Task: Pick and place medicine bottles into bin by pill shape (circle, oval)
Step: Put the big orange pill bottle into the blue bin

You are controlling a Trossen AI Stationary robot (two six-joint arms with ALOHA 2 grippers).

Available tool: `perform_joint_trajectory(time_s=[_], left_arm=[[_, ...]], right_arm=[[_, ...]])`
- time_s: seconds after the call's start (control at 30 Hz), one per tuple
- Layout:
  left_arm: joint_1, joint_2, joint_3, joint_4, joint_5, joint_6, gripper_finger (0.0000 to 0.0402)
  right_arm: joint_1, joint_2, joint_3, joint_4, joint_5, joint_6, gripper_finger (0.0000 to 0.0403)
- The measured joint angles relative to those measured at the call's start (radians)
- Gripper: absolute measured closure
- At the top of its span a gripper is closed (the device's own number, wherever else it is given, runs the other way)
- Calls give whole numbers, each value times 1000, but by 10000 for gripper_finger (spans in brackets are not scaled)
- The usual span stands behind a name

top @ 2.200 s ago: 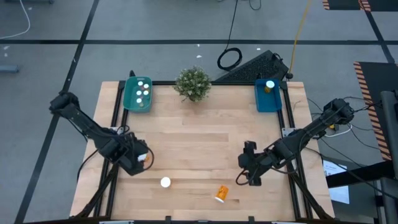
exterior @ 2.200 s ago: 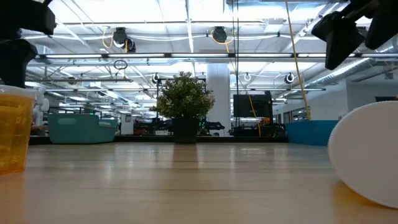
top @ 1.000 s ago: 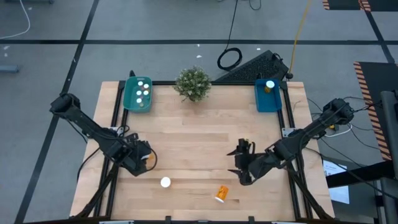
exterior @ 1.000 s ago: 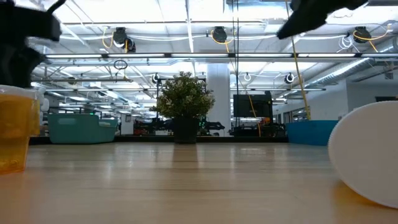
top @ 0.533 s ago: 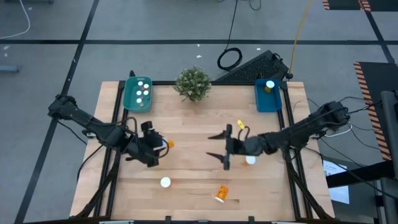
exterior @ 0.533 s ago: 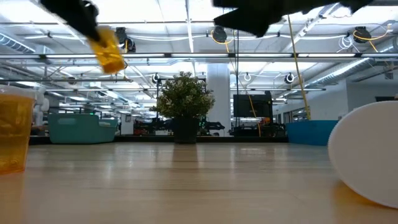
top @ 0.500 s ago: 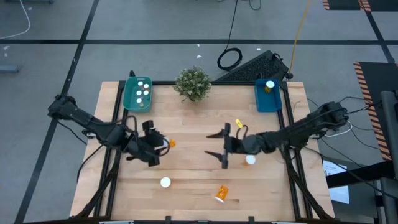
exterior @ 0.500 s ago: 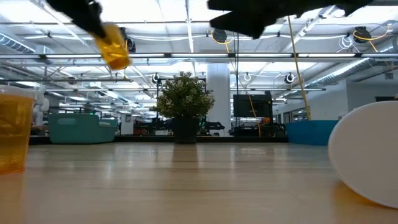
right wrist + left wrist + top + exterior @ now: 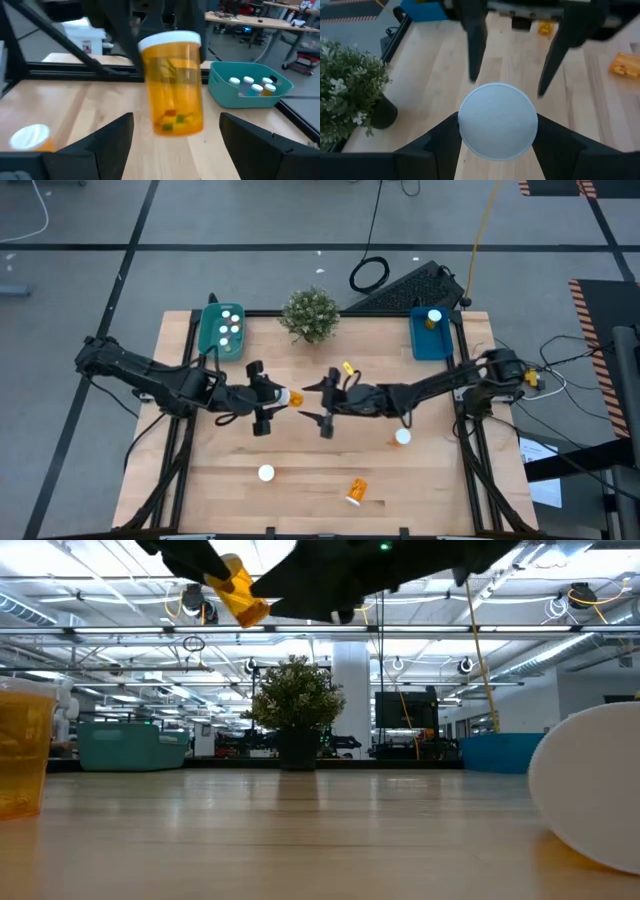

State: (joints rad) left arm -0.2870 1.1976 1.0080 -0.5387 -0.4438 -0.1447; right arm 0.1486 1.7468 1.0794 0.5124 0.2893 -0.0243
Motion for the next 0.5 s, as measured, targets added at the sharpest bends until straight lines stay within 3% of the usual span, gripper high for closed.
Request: perform_joint_trajectory(time_s=[0.17, 0.5], left_arm=[[8, 0, 0, 6, 0, 6, 190], [7, 0, 0, 26, 2, 20, 185]], right_arm=[[-11, 41, 62, -30, 74, -29, 112], [-38, 43, 69, -22, -23, -44, 130]])
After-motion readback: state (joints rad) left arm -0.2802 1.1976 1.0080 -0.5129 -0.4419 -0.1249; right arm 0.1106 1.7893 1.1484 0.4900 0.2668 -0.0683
